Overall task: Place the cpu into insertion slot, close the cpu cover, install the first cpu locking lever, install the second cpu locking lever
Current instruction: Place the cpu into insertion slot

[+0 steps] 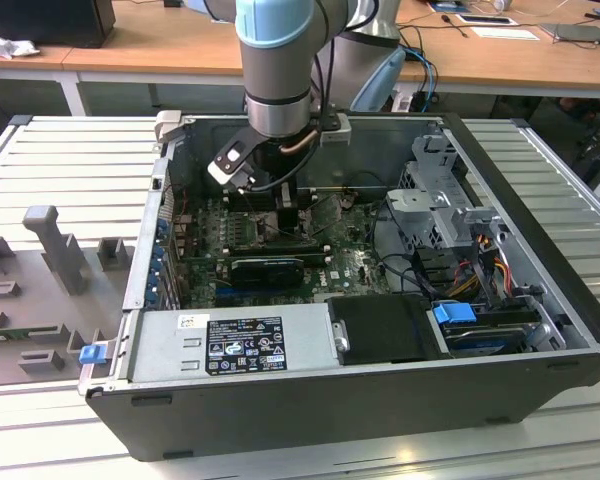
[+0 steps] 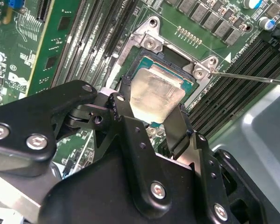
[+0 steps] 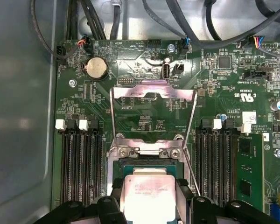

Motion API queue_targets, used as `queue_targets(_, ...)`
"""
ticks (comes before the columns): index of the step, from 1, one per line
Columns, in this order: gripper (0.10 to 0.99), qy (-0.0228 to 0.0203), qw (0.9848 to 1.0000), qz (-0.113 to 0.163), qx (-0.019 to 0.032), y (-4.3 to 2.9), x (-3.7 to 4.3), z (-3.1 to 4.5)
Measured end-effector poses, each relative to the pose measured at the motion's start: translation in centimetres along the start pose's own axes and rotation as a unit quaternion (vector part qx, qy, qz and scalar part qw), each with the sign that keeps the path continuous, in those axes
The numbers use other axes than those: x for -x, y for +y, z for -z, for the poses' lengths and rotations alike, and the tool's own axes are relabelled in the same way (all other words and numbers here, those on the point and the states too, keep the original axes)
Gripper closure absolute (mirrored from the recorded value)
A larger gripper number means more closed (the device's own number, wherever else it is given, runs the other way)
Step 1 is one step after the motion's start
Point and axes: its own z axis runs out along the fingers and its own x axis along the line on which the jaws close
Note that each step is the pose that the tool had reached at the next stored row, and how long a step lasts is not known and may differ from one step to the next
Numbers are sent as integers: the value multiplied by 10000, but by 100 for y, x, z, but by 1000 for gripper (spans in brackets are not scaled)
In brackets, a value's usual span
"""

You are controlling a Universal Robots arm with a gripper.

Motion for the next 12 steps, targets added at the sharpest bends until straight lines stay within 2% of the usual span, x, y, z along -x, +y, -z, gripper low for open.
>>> queue_targets(12,561,0,10000,-3,0,-6,1,-63)
